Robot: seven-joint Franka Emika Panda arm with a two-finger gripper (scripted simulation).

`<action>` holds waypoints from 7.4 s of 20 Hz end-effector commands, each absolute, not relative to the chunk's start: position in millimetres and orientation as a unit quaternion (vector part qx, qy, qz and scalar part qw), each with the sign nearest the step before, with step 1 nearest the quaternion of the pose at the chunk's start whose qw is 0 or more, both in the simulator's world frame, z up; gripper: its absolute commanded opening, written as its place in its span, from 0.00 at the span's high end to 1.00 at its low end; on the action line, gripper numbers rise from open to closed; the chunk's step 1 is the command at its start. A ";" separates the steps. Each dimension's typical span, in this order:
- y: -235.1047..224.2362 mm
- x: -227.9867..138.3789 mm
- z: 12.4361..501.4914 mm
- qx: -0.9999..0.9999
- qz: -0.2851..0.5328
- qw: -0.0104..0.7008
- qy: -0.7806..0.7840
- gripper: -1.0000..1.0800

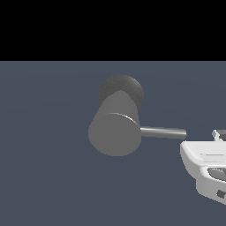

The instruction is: Turn on the faucet by rotating a designated handle.

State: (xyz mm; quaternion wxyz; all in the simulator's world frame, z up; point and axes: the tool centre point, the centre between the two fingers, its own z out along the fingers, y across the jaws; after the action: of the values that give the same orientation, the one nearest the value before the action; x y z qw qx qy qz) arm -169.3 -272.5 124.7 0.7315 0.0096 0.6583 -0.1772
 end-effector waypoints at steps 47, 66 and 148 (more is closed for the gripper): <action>-170.1 -160.6 134.4 0.042 -0.040 0.706 0.706 1.00; -162.1 -159.4 169.8 0.044 -0.042 0.701 0.711 1.00; -16.9 -144.2 272.2 0.048 -0.045 0.694 0.717 1.00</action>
State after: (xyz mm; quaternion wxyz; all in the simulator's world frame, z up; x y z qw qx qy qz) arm -153.9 -45.8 237.7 0.6751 0.0414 0.7323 -0.0787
